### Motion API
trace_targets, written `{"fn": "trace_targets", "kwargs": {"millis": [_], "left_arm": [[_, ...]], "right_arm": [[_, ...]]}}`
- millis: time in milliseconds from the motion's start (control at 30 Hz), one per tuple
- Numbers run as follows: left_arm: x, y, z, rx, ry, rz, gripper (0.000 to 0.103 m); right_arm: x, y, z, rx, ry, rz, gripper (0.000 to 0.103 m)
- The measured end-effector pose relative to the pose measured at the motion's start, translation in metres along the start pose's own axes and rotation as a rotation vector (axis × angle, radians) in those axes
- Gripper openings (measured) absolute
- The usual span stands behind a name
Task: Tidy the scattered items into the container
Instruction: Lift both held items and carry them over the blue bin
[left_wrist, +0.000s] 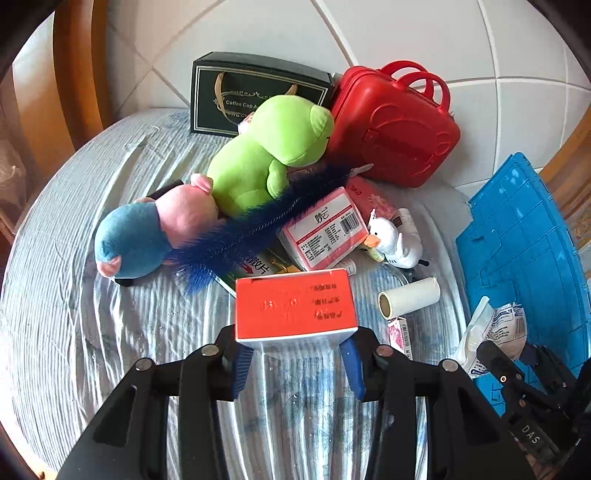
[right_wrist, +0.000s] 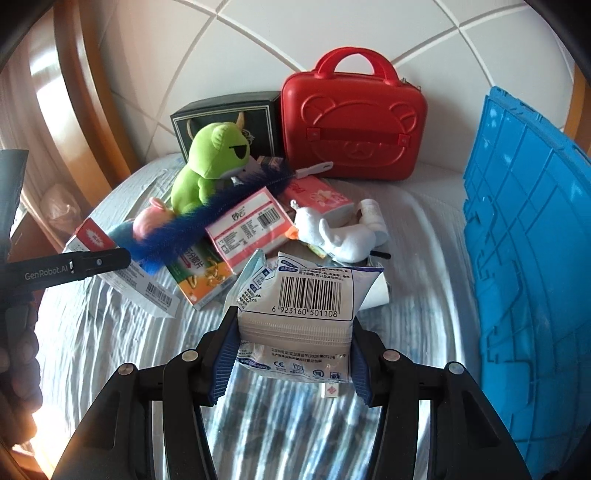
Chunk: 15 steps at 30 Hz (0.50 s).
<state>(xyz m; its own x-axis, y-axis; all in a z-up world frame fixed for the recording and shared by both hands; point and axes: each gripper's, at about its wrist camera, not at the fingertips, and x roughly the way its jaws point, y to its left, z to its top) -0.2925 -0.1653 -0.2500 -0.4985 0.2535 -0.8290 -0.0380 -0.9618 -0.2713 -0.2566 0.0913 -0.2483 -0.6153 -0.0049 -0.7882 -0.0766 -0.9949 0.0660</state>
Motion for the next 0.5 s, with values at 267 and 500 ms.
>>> {"fn": "trace_targets", "kwargs": {"millis": [267,500], "left_arm": [[-0.06,-0.021,0.001,0.07,-0.09,0.006,0.041],[-0.105,-0.055,0.002,0.122,-0.153,-0.014,0.041]], "right_arm": [[-0.08,0.005,0.007,0.0,-0.101,0.0,0.052],[-0.157,-0.005,0.005,0.005,-0.19,-0.001,0.052]]}}
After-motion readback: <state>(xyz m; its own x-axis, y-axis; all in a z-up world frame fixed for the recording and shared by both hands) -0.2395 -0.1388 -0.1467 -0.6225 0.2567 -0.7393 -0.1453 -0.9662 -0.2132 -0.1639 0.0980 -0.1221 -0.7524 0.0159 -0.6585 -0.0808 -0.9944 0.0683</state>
